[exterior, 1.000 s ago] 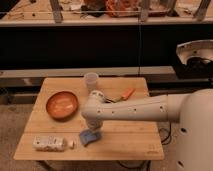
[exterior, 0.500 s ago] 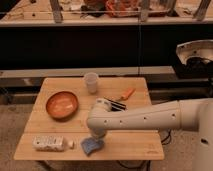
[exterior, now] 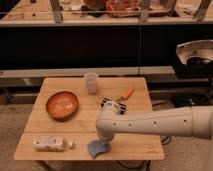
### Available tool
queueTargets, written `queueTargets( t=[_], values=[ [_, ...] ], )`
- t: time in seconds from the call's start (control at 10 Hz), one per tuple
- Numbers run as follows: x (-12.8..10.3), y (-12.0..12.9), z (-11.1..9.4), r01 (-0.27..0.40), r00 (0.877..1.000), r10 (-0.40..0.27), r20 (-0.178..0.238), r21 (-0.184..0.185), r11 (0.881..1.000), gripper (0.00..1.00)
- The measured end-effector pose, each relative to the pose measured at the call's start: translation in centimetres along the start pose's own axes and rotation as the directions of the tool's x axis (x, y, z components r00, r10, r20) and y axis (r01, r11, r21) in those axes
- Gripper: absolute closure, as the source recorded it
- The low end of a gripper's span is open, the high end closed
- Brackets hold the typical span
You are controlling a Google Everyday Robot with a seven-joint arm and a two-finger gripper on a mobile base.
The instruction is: Wipe the white sponge on the table
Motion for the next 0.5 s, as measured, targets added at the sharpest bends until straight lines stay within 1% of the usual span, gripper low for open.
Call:
queueTargets(
  t=[0.3, 0.5],
  values=[
    [2.5, 0.8, -0.8, -0.052, 0.998, 0.052, -0.021, 0.013, 0.999, 0.97],
    [4.1, 0.6, -1.2, -0.091, 0.995, 0.092, -0.032, 0.022, 0.996, 0.97]
  ],
)
